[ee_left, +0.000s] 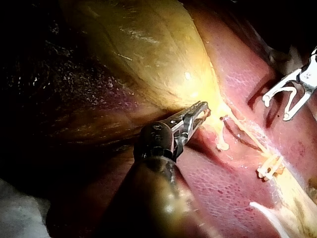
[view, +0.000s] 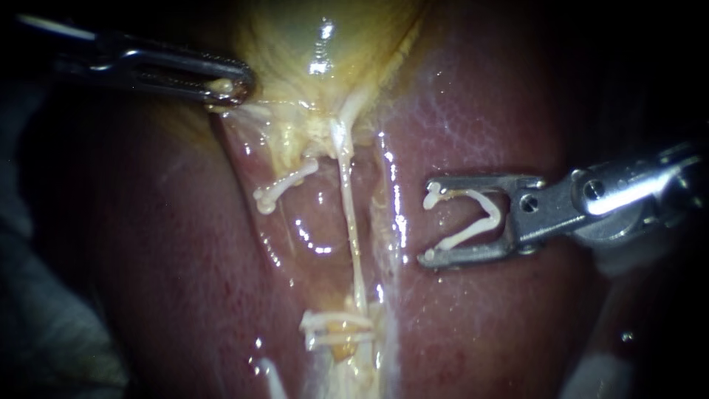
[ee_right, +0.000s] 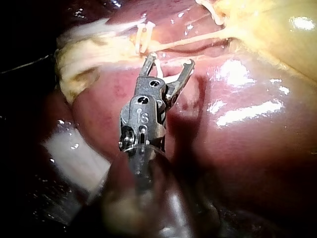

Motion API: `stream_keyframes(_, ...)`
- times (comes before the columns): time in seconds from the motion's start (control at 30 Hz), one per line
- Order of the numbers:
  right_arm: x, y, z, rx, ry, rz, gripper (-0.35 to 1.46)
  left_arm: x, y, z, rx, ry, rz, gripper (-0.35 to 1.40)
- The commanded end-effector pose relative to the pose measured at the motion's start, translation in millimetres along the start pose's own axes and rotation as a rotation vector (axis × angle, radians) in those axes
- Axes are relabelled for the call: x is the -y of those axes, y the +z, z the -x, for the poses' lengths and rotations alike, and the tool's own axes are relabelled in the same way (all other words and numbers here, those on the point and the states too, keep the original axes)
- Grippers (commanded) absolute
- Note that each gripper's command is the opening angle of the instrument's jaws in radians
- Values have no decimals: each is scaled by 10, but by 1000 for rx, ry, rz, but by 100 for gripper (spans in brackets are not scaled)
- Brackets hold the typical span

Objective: Clipping first clip right tube

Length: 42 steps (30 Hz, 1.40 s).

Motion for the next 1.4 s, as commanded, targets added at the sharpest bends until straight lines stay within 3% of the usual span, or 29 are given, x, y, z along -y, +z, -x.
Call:
stream_keyframes(0.03, 0, 3, 1, -11, 20, -3, 50, 1, 2, 1, -1, 1, -2, -35)
stream_keyframes(0.17, 1, 21, 12, -24, 93, -59, 50, 1, 2, 1, -1, 7, -2, -35)
stream_keyframes(0.43, -3, 61, 39, -22, 172, -78, 50, 0, 2, 0, -1, 7, -2, -35)
stream_keyframes(0.7, -10, 99, 52, -40, 236, -100, 50, 0, 2, 0, -1, 7, -2, -35)
stream_keyframes(1.0, -10, 125, 48, -116, 291, -123, 50, -2, 3, 1, -2, 6, -3, -35)
stream_keyframes(1.23, -3, 126, 43, -152, 314, -208, 50, -2, 3, 0, -2, 6, -3, -35)
stream_keyframes(1.4, 12, 123, 39, -170, 332, -274, 50, -2, 2, 1, -2, 6, -3, -35)
